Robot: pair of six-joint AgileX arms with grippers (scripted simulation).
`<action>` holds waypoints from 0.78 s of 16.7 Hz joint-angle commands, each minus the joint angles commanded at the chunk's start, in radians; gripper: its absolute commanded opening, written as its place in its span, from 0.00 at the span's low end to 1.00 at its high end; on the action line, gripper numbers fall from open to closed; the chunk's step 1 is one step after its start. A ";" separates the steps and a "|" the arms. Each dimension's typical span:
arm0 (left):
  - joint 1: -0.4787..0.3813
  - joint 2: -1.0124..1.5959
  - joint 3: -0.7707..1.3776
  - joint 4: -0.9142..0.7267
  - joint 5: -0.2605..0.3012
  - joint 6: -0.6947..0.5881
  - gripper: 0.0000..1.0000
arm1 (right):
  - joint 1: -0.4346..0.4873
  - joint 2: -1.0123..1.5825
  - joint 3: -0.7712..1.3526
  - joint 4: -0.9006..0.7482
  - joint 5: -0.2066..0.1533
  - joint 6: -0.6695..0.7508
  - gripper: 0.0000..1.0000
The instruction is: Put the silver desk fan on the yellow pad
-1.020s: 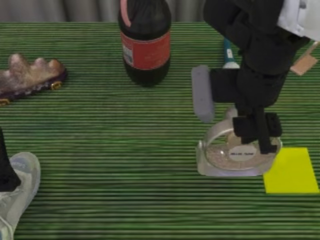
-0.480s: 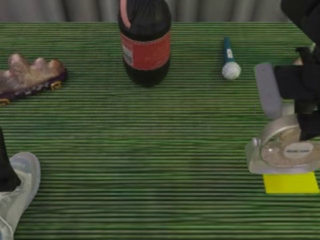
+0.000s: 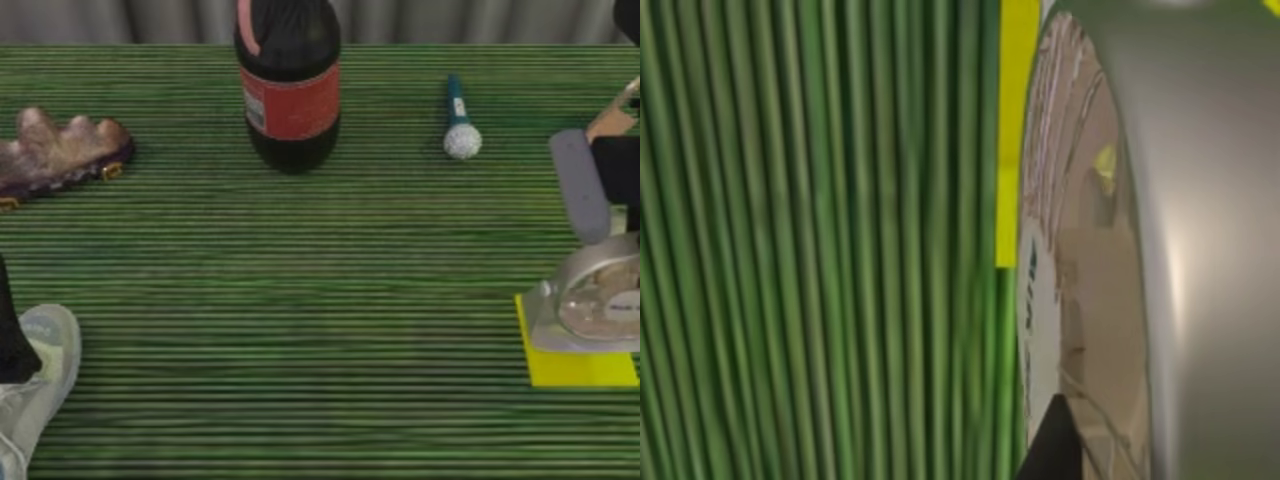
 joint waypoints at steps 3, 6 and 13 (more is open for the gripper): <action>0.000 0.000 0.000 0.000 0.000 0.000 1.00 | -0.004 0.004 -0.052 0.057 0.000 -0.002 0.00; 0.000 0.000 0.000 0.000 0.000 0.000 1.00 | -0.008 0.010 -0.113 0.125 0.001 -0.006 0.00; 0.000 0.000 0.000 0.000 0.000 0.000 1.00 | -0.008 0.010 -0.121 0.134 0.001 -0.006 0.23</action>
